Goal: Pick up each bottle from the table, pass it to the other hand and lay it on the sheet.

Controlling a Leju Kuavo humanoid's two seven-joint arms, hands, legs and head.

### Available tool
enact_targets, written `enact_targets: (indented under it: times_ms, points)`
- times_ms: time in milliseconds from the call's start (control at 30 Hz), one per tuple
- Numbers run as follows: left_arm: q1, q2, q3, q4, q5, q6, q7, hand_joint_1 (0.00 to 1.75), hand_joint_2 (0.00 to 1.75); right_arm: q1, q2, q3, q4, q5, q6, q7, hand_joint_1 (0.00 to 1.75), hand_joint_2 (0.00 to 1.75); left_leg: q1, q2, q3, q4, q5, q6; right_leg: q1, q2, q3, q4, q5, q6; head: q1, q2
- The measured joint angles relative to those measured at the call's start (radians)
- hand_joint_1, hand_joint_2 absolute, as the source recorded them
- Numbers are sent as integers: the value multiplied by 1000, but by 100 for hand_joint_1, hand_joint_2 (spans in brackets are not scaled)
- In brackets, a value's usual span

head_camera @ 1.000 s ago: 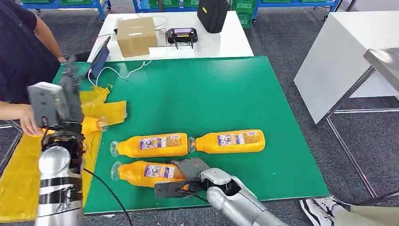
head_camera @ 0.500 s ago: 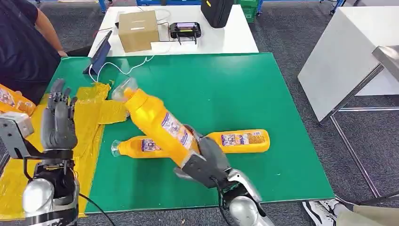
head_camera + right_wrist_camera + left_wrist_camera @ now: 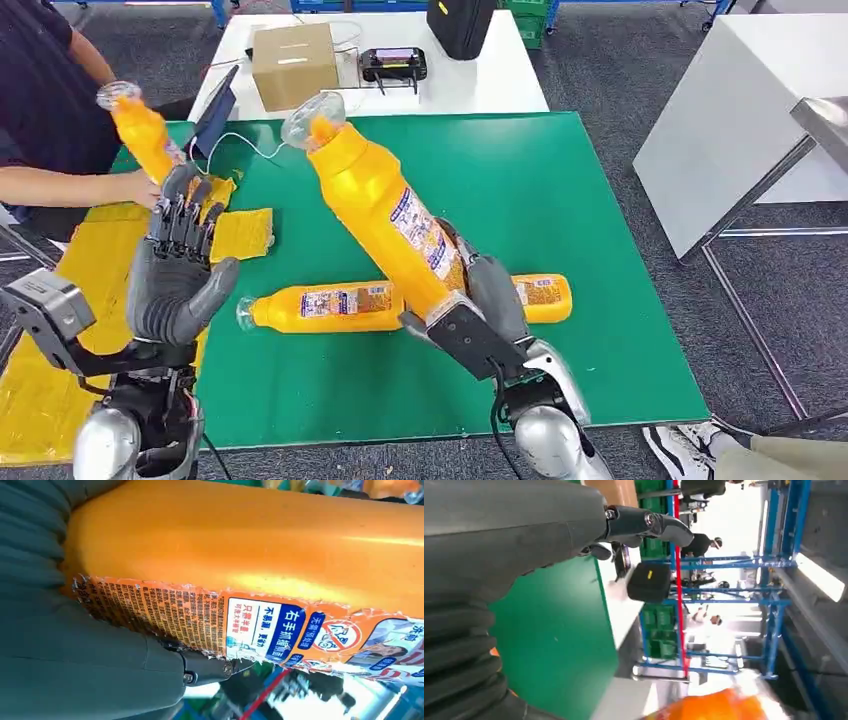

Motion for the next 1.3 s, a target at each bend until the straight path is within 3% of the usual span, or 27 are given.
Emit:
enact_targets:
  times_ms: [300,533,767,1100,1133,1167,1300]
  points:
    - [-1,1,-87,2,110,28,-18,0,175,-67,0,36,77,154,-60,3,175,175,-1,-1,-1,0,0,0,-1,-1,-1,0,0,0,0,0]
    - [-25,3,-157,30,191,75,-26,0,175,-136,3,145,172,331,-175,1,175,175,0,-1,-1,0,0,0,0,-1,-1,0,0,0,0,0]
    - [-68,5,-221,74,243,124,-21,0,175,-211,29,241,264,374,-234,0,175,175,0,-1,-1,0,0,0,-1,-1,-1,0,1,1,0,0]
    - [-117,22,-283,89,258,199,22,0,175,-283,53,331,333,289,-269,6,175,175,0,-3,-3,0,1,1,-1,-3,-2,0,1,1,0,0]
    - [-118,25,-286,87,255,204,21,93,175,-285,53,334,335,285,-270,9,175,175,0,-3,-3,0,1,1,-1,-3,-2,0,1,1,0,0]
    - [-119,31,-292,85,251,210,18,175,175,-287,53,339,340,276,-279,13,175,175,0,-3,-3,0,1,1,-1,-3,-2,0,1,1,0,0]
    - [-120,46,-296,79,247,219,8,175,175,-291,53,366,362,265,-312,29,175,175,0,-3,-3,0,1,1,-1,-3,-3,0,1,1,0,0]
